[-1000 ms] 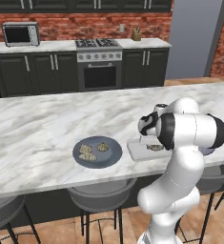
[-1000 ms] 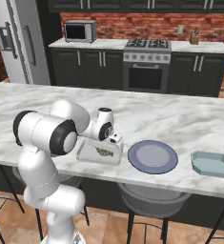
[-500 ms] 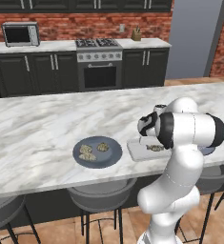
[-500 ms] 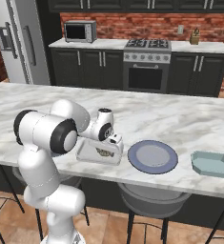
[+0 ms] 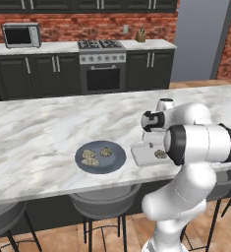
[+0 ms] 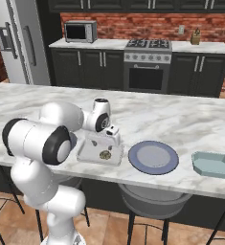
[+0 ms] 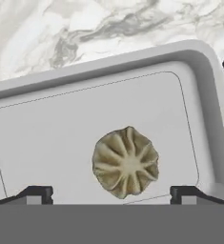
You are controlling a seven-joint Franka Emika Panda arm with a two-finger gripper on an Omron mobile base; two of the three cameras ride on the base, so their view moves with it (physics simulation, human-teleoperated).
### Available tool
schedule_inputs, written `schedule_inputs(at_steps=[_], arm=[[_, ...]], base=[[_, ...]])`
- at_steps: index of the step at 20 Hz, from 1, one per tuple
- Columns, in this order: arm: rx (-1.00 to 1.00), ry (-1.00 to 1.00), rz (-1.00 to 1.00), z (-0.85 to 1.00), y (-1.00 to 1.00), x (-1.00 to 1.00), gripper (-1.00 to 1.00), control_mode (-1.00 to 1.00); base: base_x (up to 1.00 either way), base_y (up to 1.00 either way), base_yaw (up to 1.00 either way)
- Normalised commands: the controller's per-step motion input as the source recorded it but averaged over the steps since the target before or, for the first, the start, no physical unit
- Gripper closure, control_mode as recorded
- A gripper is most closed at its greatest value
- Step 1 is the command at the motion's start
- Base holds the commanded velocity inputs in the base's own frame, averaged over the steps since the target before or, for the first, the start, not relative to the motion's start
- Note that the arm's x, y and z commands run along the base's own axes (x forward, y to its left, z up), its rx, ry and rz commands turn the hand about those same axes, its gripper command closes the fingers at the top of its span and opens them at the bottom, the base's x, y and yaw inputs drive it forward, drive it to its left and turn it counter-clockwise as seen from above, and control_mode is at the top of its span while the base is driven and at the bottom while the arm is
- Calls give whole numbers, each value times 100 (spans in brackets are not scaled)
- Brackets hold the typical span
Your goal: Place two dumplings into each of the tupperware containers and then place the containers in the fridge.
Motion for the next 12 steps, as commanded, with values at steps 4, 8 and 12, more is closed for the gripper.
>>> schedule_inputs(at_steps=[4, 8, 12], arm=[[0, 0, 18, 49, 96, -32, -100, -100], [0, 3, 19, 53, 99, -18, -100, -100], [0, 8, 21, 37, 100, 0, -100, -100]], base=[[0, 0, 0], [0, 0, 0], [0, 0, 0]])
